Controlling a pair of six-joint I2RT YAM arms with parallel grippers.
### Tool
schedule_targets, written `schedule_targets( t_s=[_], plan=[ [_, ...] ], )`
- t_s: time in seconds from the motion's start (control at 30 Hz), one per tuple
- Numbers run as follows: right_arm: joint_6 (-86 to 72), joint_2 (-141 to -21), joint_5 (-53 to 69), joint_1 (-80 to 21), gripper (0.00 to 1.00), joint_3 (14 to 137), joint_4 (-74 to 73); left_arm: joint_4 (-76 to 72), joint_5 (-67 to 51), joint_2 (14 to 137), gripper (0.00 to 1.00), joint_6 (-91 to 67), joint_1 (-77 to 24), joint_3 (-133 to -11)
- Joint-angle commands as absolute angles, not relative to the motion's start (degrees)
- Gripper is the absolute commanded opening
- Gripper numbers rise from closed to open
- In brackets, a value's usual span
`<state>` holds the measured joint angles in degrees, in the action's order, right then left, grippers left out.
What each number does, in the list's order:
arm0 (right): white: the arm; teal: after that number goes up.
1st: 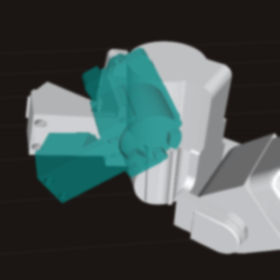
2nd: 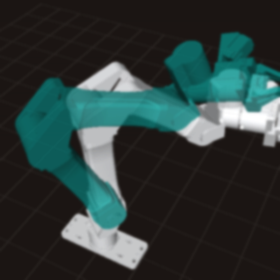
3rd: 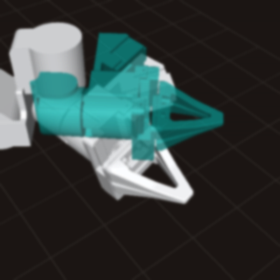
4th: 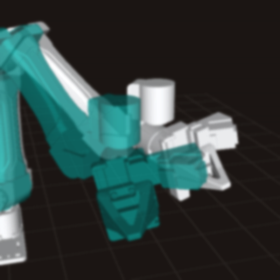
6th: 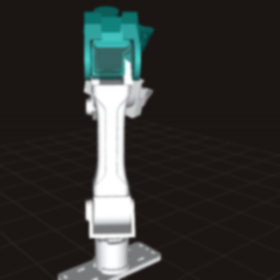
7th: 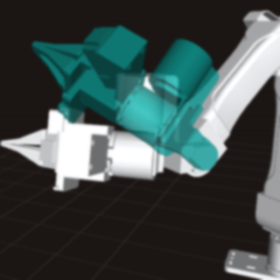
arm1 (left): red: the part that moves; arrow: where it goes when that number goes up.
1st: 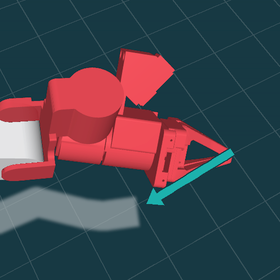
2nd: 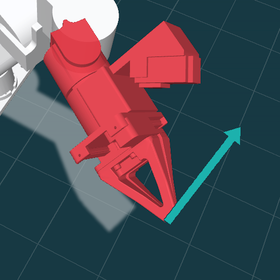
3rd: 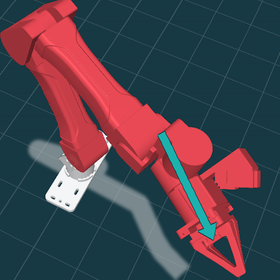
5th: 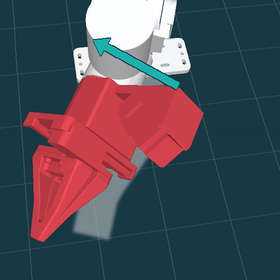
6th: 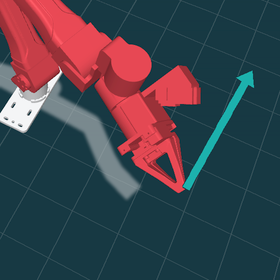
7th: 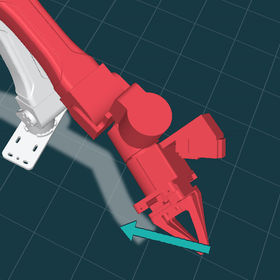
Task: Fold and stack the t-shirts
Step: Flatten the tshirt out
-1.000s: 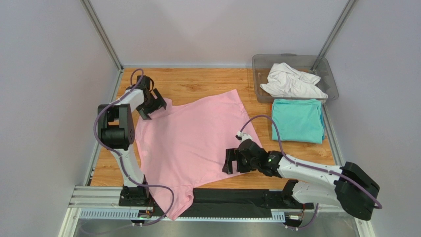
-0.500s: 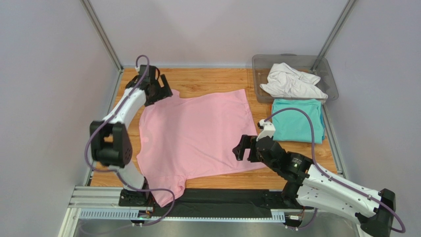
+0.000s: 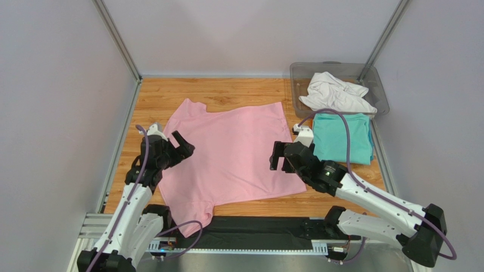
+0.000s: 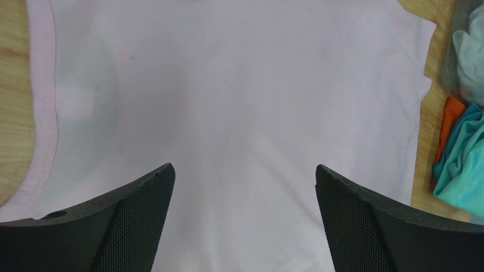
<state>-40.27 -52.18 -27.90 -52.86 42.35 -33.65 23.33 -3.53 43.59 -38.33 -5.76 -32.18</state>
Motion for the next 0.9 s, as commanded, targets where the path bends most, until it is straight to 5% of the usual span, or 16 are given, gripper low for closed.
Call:
schedule_targets(
  t_s=[0.0,0.33,0.87],
  plan=[
    [-37.62,-57.03,-24.8,-48.7,1.0,45.0,-30.42,18.72,-7.73,41.22,1.0,-42.45,-5.71,-28.58],
    [-35.25,-78.81,-15.21,-41.4,1.0,47.46,-23.74,18.38,-1.96,58.69,1.0,-41.65,-5.71,-29.62],
    [-28.48,-100.97,-3.87,-30.5,1.0,69.15,-23.64,25.57,5.1,90.43,1.0,-41.75,-4.04,-55.97]
  ],
)
